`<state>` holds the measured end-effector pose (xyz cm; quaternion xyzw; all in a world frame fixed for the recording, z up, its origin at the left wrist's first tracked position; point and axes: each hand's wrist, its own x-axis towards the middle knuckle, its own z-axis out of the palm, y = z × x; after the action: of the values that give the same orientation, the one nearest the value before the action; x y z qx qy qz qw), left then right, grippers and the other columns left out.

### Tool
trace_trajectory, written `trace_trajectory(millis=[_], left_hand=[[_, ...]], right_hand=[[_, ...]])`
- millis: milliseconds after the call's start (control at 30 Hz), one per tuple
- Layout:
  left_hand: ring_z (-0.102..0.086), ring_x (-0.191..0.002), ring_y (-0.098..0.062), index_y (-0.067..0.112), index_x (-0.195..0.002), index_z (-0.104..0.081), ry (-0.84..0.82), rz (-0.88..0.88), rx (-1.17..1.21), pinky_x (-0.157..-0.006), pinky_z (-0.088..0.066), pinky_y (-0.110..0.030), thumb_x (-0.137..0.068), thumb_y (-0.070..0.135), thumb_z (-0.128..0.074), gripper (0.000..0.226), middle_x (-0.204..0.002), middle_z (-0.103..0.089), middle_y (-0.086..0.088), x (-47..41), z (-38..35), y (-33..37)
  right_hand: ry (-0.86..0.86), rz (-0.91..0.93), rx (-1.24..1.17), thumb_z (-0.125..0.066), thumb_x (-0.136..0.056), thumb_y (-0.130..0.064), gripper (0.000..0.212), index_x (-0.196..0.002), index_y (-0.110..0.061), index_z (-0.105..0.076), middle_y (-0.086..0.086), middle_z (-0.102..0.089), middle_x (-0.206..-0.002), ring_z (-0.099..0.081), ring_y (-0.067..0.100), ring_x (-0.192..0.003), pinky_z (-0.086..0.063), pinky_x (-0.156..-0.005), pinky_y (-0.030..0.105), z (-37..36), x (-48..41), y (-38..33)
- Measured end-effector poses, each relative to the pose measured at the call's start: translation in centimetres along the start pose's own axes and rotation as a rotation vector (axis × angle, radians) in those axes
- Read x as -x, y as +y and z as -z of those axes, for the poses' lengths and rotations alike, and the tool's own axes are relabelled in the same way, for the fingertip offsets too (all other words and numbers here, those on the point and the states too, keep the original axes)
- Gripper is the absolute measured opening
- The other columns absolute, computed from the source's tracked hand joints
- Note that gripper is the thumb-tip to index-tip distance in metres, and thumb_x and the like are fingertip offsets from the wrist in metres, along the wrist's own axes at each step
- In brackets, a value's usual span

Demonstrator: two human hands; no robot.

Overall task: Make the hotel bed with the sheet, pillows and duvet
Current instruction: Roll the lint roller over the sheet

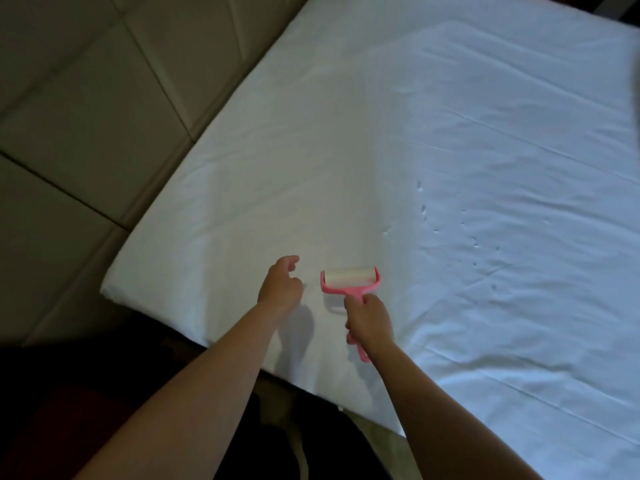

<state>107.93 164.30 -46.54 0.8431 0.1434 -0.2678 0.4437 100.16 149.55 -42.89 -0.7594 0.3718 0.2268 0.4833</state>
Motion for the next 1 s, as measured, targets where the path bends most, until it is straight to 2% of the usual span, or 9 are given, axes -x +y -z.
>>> trace_trajectory(millis=[133, 267, 500, 600, 800, 933, 1000], left_hand=[[-0.048, -0.126, -0.019, 0.020, -0.136, -0.046, -0.058, 0.002, -0.112, -0.099, -0.038, -0.029, -0.088, 0.000, -0.045, 0.052, -0.138, -0.049, -0.003, -1.8, -1.0, 0.5], [-0.049, -0.124, -0.019, 0.019, -0.135, -0.048, -0.108, -0.021, -0.203, -0.100, -0.038, -0.030, -0.091, 0.011, -0.053, 0.045, -0.136, -0.050, -0.003, -4.4, -2.1, 1.2], [-0.049, -0.124, -0.017, 0.021, -0.136, -0.047, -0.292, -0.105, -0.394, -0.097, -0.039, -0.028, -0.088, 0.010, -0.052, 0.049, -0.138, -0.049, 0.000, -10.3, -4.7, 4.3], [-0.050, -0.123, -0.018, 0.022, -0.135, -0.047, -0.357, -0.136, -0.469, -0.097, -0.040, -0.028, -0.087, 0.011, -0.051, 0.050, -0.137, -0.049, 0.001, -12.3, -5.3, 5.5], [-0.049, -0.125, -0.024, 0.018, -0.135, -0.047, -0.418, -0.215, -0.576, -0.100, -0.041, -0.031, -0.086, 0.008, -0.051, 0.051, -0.139, -0.049, -0.006, -16.4, -6.1, 7.3], [-0.043, -0.130, -0.025, 0.017, -0.142, -0.038, -0.380, -0.228, -0.554, -0.102, -0.037, -0.032, -0.085, -0.003, -0.044, 0.061, -0.143, -0.041, -0.008, -18.9, -6.8, 9.4], [-0.042, -0.132, -0.026, 0.016, -0.144, -0.035, -0.337, -0.236, -0.554, -0.103, -0.036, -0.031, -0.085, -0.002, -0.048, 0.063, -0.144, -0.040, -0.009, -20.4, -6.8, 10.3]], right_hand=[[-0.005, -0.095, -0.034, -0.042, -0.086, -0.034, 0.026, -0.093, -0.014, -0.056, 0.006, -0.062, -0.073, -0.062, 0.020, -0.055, -0.053, -0.058, 0.033, 0.2, -2.0, 1.1], [-0.001, -0.156, -0.086, -0.042, -0.089, -0.032, 0.021, -0.090, -0.014, -0.054, 0.005, -0.060, -0.073, -0.059, 0.019, -0.051, -0.055, -0.069, 0.038, 0.1, -3.9, 1.3], [0.002, -0.300, -0.114, -0.041, -0.093, -0.019, 0.015, -0.081, -0.013, -0.048, 0.008, -0.055, -0.078, -0.056, 0.022, -0.054, -0.052, -0.058, 0.033, 0.1, -8.0, 1.5], [0.048, -0.305, -0.116, -0.039, -0.093, -0.023, 0.017, -0.080, -0.016, -0.047, 0.005, -0.051, -0.070, -0.052, 0.021, -0.052, -0.049, -0.062, 0.037, -0.9, -9.7, 1.3], [0.146, -0.244, -0.136, -0.038, -0.089, -0.036, 0.022, -0.074, -0.022, -0.044, 0.004, -0.053, -0.072, -0.060, 0.029, -0.072, -0.056, -0.077, 0.047, -0.4, -14.7, -2.2], [0.184, -0.197, -0.109, -0.037, -0.097, -0.035, 0.026, -0.085, -0.015, -0.048, 0.006, -0.057, -0.081, -0.065, 0.033, -0.086, -0.054, -0.079, 0.040, 0.9, -18.1, -5.4], [0.186, -0.170, -0.100, -0.037, -0.098, -0.035, 0.026, -0.088, -0.014, -0.049, 0.007, -0.058, -0.085, -0.065, 0.034, -0.089, -0.053, -0.081, 0.041, 1.5, -20.3, -6.7]])
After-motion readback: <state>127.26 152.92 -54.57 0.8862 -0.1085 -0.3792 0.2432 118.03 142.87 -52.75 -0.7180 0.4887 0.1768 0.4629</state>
